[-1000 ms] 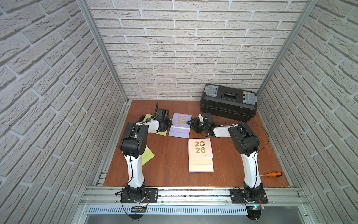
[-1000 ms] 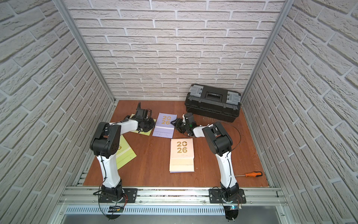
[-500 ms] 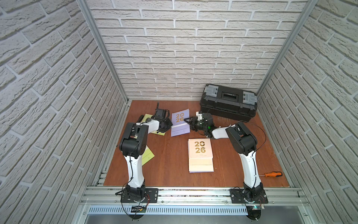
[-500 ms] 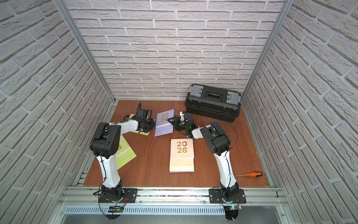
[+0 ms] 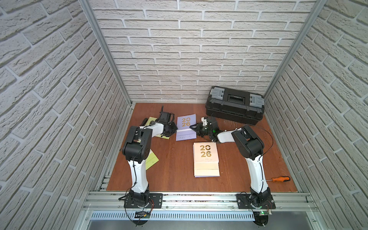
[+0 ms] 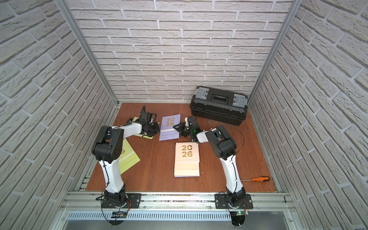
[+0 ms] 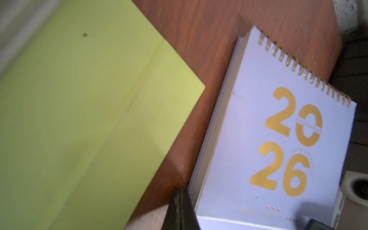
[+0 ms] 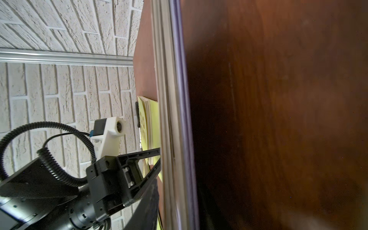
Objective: Stack the calendars
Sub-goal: Pick up the calendar at the center of the board, then place the calendar at the calendar.
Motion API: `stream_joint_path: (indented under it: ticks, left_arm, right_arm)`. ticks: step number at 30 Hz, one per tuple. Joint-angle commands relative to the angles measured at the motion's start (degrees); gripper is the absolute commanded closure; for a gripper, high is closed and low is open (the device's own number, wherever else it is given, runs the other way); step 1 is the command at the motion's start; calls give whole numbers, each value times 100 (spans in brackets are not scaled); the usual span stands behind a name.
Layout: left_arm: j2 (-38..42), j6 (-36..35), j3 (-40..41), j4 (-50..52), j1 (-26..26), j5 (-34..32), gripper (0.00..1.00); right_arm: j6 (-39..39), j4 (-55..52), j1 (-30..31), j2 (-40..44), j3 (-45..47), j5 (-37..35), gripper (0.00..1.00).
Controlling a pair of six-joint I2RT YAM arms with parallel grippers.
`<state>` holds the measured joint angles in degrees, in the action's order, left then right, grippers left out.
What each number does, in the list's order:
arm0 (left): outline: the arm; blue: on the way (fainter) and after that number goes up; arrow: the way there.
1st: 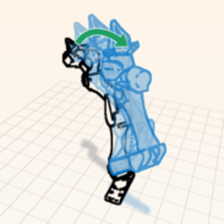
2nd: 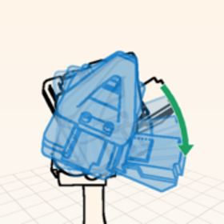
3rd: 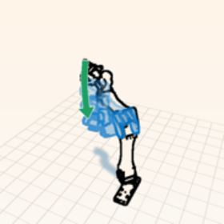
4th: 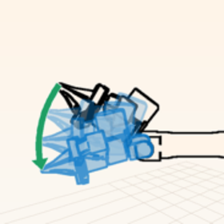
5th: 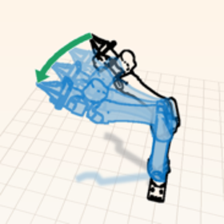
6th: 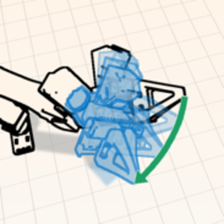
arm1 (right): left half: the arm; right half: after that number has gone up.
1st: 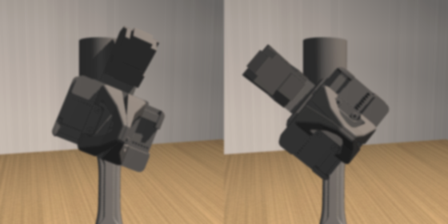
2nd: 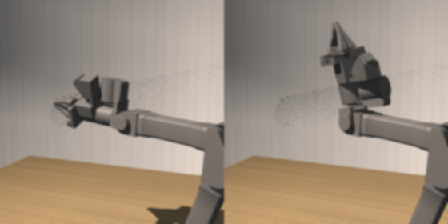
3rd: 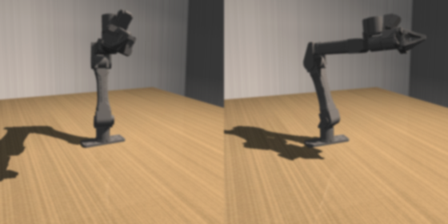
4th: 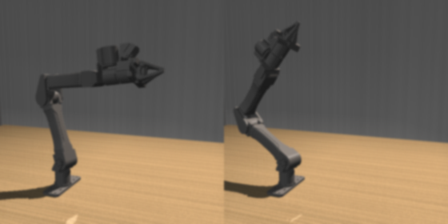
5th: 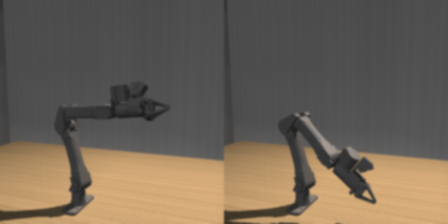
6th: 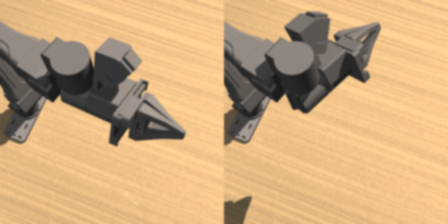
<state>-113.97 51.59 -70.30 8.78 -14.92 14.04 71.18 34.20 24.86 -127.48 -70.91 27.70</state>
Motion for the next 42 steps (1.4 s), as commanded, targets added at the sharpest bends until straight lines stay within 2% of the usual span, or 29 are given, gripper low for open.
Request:
stream_joint_path:
  ticks: [1, 7, 16, 30, 42]
  left_arm:
    - [216, -84, 39, 183, -48, 70, 100]
    - [394, -140, -69, 351, -47, 51, 100]
    - [963, -115, 44, 452, -50, 9, 100]
    - [2330, -38, 458, 756, -203, -255, 100]
    - [3253, 234, 915, 810, -832, -744, 100]
  right_arm:
    - [-262, -2, 21, 451, -8, -135, 74]
    - [-270, 27, 27, 537, 7, -107, 85]
    - [-346, 32, 27, 962, 163, -37, 93]
    - [-593, -451, 36, 2167, 701, -55, 94]
    - [-1083, -1347, 36, 3660, 1700, 29, 94]
